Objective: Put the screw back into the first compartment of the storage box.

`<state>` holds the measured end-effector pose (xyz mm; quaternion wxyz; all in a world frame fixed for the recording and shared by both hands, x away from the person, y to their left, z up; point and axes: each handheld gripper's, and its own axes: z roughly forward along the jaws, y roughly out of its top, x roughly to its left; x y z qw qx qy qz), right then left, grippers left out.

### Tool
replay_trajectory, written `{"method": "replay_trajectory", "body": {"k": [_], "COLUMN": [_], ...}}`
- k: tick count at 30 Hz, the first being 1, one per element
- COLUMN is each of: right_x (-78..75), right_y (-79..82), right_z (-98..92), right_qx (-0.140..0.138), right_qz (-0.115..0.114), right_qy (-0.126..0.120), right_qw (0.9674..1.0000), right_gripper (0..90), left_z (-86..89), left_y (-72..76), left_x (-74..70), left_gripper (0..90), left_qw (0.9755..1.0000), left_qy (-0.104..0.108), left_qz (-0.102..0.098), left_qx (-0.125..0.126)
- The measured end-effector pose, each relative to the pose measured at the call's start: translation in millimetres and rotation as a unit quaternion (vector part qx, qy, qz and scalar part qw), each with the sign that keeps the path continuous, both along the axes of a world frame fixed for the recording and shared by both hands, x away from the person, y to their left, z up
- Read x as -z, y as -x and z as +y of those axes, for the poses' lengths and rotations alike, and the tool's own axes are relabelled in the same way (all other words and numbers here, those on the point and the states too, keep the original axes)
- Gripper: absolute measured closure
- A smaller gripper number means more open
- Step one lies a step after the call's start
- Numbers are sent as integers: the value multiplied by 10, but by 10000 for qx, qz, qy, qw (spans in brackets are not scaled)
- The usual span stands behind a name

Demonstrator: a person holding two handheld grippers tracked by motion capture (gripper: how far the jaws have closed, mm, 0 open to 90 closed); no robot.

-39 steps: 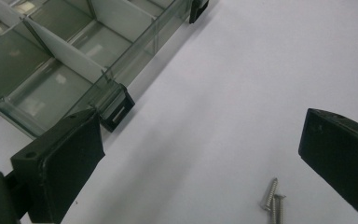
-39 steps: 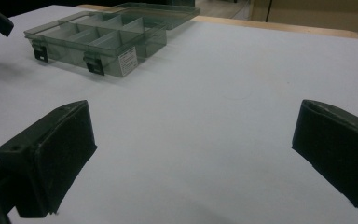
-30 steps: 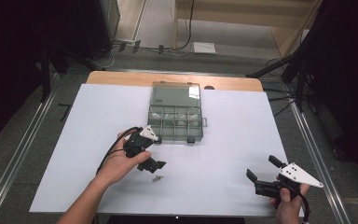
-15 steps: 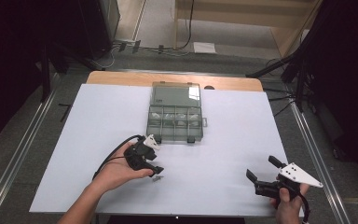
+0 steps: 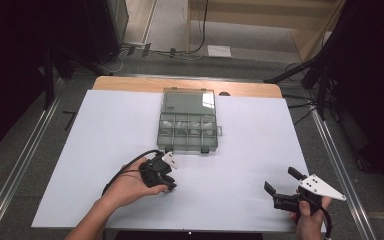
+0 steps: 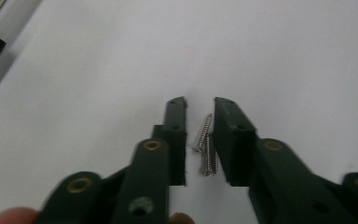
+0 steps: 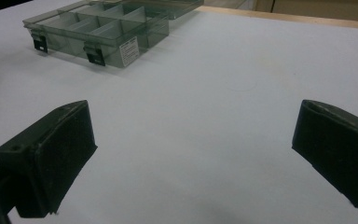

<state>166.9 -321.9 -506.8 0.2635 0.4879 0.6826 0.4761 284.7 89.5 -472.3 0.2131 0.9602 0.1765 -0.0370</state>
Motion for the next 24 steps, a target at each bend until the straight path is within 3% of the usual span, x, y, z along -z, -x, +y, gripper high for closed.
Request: {"method": "replay_trajectory", "body": {"k": [11,18,24], "right_x": [4,5,8], "right_y": [-2,-2,-5], "right_z": [-3,-9,-8], "right_qx": [1,21,24], "right_qz": [10,14,19], "right_qy": [27,15,14], "right_qw": [10000,10000,10000], "right_gripper": [0,0,0], "left_z": [-33,-37,-46], "left_y": [-9,-7,-17], "left_x": [33,41,60], "left_gripper": [774,773,803], "left_qw": [9999,10000,9998], "left_qy": [-91,-57,-175], "left_qz": [-90,-17,-112], "left_qx": [0,-5,5]}}
